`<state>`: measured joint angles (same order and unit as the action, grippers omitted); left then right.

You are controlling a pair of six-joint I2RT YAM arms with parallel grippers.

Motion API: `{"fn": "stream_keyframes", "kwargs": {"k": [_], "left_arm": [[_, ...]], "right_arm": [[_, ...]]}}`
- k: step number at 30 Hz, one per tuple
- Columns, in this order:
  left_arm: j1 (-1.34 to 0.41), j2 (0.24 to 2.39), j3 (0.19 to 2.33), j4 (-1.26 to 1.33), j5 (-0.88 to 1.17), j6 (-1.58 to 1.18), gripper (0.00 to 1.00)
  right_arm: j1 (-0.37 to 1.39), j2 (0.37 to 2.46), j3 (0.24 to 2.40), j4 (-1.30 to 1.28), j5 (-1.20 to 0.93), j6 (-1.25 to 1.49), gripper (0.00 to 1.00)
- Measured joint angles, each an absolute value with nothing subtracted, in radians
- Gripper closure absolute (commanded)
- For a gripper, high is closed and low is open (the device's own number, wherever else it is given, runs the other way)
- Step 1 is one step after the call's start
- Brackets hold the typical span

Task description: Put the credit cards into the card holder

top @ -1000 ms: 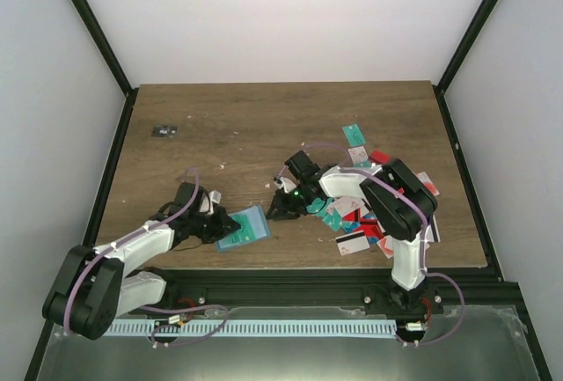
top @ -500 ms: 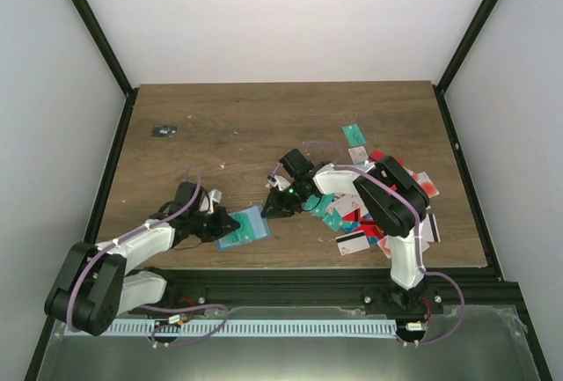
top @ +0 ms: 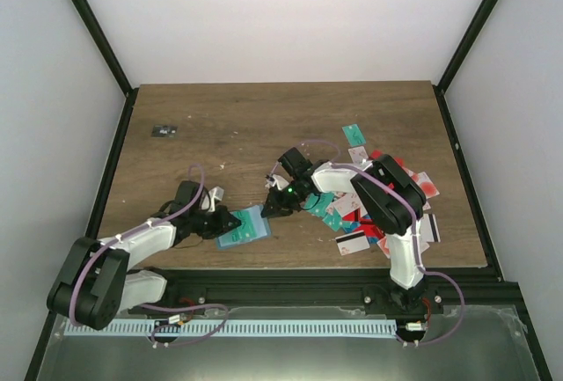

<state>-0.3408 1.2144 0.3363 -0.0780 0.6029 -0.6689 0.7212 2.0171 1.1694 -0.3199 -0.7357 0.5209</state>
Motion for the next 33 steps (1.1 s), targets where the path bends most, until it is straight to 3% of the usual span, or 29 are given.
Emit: {"fn": "stream_keyframes", "kwargs": {"k": [13,33], "left_arm": [[-0.340,1.297,0.318,0.053,0.635,-0.655,0.96],[-0.333,1.299,0.286,0.133,0.693,-0.757,0.96]], "right_arm": [[0.717,2.025,1.170,-0.319,-0.751,0.498,0.85],[0.710,2.009,1.104,-0.233,-0.756,0.527,0.97]]}}
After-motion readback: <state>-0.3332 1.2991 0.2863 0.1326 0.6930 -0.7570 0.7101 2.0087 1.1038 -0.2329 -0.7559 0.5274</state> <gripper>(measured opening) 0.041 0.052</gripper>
